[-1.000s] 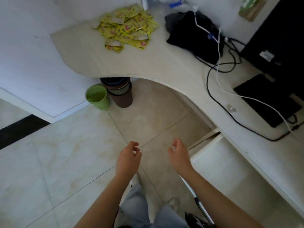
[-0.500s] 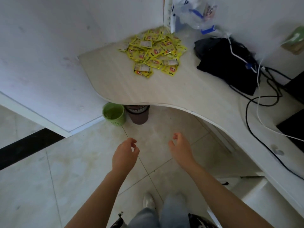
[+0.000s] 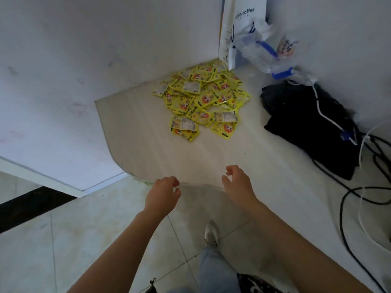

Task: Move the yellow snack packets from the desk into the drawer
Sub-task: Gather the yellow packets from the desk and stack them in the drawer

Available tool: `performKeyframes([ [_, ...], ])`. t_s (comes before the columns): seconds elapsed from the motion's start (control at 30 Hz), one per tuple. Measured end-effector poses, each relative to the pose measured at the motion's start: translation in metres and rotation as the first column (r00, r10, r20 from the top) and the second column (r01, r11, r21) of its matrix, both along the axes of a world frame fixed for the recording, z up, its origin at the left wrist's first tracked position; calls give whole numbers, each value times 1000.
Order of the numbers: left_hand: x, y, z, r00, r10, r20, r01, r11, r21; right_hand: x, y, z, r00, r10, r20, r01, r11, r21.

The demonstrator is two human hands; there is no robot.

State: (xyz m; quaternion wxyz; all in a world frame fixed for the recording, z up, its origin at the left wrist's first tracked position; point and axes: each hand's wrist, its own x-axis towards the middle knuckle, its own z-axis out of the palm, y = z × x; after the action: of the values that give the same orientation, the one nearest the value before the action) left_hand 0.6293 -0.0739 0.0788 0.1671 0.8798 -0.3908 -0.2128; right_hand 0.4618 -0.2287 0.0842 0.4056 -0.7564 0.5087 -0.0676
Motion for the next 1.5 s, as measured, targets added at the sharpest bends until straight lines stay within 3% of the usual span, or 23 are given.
performKeyframes([
  [0.4, 82, -126, 8, 994, -64, 83, 52, 990, 134, 72, -158, 10, 981, 153, -123, -163, 984, -77],
  [0.6, 133, -170, 9, 983, -153, 102, 140, 983, 120, 113, -194, 8, 964, 188, -190, -209, 973, -101],
  [1.1, 185, -238, -13, 920, -366, 141, 311, 900, 306, 158, -248, -3, 880, 254, -402, -334, 932, -142],
  [1.5, 189, -249, -22, 876, -464, 135, 387, 841, 377, 163, -274, -20, 657, 477, -584, -591, 807, -6],
])
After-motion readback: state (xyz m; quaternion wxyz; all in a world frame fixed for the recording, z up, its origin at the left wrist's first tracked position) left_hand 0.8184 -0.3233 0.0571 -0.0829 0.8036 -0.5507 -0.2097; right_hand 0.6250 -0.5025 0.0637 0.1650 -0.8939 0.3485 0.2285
